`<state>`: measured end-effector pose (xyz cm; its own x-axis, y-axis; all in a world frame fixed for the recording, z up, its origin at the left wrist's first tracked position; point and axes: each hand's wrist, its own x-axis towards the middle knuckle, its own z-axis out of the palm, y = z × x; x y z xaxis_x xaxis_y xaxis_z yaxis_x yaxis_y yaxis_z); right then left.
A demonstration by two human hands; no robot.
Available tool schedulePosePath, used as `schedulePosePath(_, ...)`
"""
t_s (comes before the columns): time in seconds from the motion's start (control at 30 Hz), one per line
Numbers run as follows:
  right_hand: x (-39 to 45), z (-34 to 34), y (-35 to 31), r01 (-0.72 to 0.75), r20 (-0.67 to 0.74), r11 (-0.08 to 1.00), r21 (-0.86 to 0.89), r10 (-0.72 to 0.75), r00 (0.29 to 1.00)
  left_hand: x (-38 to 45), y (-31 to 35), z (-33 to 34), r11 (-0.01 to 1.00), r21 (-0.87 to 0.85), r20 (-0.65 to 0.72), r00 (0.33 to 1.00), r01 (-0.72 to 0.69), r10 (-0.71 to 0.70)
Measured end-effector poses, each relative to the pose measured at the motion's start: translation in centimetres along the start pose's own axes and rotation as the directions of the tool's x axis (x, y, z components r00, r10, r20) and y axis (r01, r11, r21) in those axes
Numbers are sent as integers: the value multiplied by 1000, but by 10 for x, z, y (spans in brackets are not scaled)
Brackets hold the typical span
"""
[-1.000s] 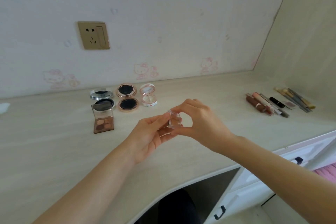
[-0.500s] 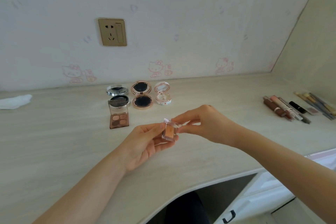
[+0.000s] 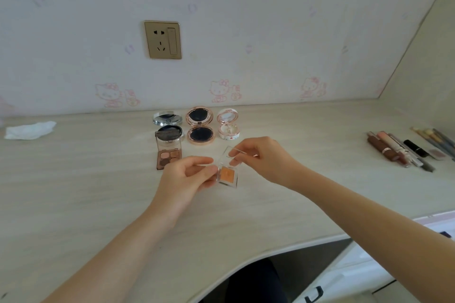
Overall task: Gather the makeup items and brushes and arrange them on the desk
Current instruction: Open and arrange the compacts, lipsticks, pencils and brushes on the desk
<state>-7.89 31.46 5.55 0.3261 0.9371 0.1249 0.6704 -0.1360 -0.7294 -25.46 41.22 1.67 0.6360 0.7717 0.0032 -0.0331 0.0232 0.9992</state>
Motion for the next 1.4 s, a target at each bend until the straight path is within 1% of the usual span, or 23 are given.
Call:
schedulePosePath(0.07, 5, 4, 2, -31, 30, 999, -9, 31, 999, -1, -1, -7, 990, 118, 5, 997, -72, 72)
schedulePosePath(0.13, 10, 9, 3, -41, 60, 999, -22, 42, 997, -3, -2, -11, 936, 309, 24, 985, -170, 171)
schedulePosePath(0.2, 13, 14, 3, -36, 84, 999, -26, 38, 996, -6, -4, -15, 830, 475, 75, 953, -292, 292)
schedulePosePath(0.27, 16, 19, 2, -27, 103, 999, -38, 30, 994, -9, -6, -19, 669, 606, 203, 897, -430, 393)
schedulePosePath(0.3, 17, 21, 2, -21, 111, 999, -43, 25, 994, -11, -8, -22, 583, 653, 271, 868, -483, 416)
schedulePosePath(0.37, 18, 25, 2, -7, 127, 998, -70, 16, 992, -14, -11, -26, 448, 708, 362, 825, -547, 434)
schedulePosePath(0.4, 19, 26, 2, 2, 141, 996, -89, 11, 990, -16, -13, -27, 399, 721, 389, 807, -566, 444)
schedulePosePath(0.47, 20, 29, 3, 26, 170, 992, -127, -4, 986, -18, -15, -28, 353, 730, 410, 788, -586, 460)
schedulePosePath(0.6, 22, 35, 3, 81, 165, 981, -175, -52, 985, -19, -17, -29, 329, 730, 415, 771, -599, 482)
schedulePosePath(0.93, 10, 44, -1, 236, 71, 940, -248, -225, 972, -22, -21, -32, 384, 740, 359, 807, -552, 469)
schedulePosePath(1.1, 0, 48, -1, 297, 9, 914, -278, -307, 952, -25, -20, -31, 377, 745, 357, 806, -551, 472)
schedulePosePath(1.17, 1, 49, -1, 282, -2, 925, -253, -292, 956, -25, -20, -30, 374, 748, 356, 806, -549, 472)
schedulePosePath(1.3, 11, 48, 0, 156, 37, 971, -179, -152, 988, -26, -21, -30, 381, 745, 352, 808, -547, 471)
schedulePosePath(1.4, 15, 48, 4, 104, 32, 983, -152, -101, 994, -26, -21, -30, 387, 745, 347, 811, -543, 471)
